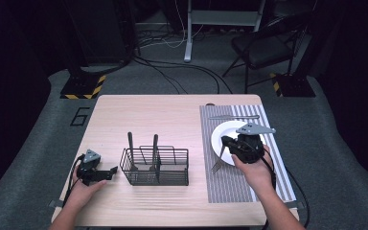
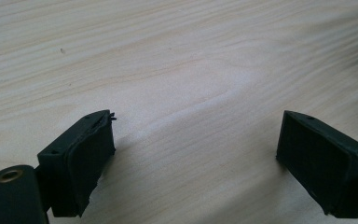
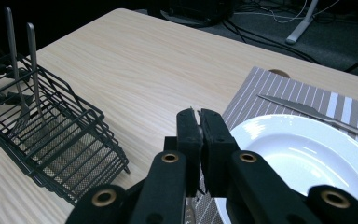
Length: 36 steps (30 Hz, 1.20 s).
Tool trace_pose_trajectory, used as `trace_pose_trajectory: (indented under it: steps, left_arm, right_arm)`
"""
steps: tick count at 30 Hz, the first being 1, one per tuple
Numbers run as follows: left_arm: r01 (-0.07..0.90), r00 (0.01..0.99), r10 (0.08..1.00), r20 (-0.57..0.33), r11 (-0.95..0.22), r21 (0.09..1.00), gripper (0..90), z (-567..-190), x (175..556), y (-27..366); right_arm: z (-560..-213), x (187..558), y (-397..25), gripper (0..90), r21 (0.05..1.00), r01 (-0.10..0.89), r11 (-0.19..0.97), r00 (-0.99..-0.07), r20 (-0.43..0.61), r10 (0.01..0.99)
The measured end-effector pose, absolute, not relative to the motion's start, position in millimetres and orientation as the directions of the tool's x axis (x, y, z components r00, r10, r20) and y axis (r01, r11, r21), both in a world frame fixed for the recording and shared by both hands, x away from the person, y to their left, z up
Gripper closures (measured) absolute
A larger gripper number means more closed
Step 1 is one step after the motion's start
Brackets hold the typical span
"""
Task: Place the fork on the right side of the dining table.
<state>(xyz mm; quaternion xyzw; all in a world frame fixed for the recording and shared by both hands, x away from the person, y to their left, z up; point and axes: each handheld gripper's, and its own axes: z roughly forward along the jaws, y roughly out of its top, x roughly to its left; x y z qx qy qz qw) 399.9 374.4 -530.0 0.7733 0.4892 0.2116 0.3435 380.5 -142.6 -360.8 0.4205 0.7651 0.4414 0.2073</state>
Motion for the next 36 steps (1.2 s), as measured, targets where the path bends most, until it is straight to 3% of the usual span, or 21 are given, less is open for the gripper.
trace_pose_trajectory:
  steps: [19,36]
  left_arm:
    - [0.611,0.432,0.902,-0.009,-0.286,0.738,10.8,-530,400,374]
    - [0.611,0.432,0.902,-0.008,-0.286,0.738,10.8,-530,400,374]
  right_arm:
    - [-372,376,-154,87.0,0.841,0.493,0.224,-0.525,0.082,0.847]
    - [-387,371,-191,85.9,0.842,0.537,0.046,-0.427,0.224,0.876]
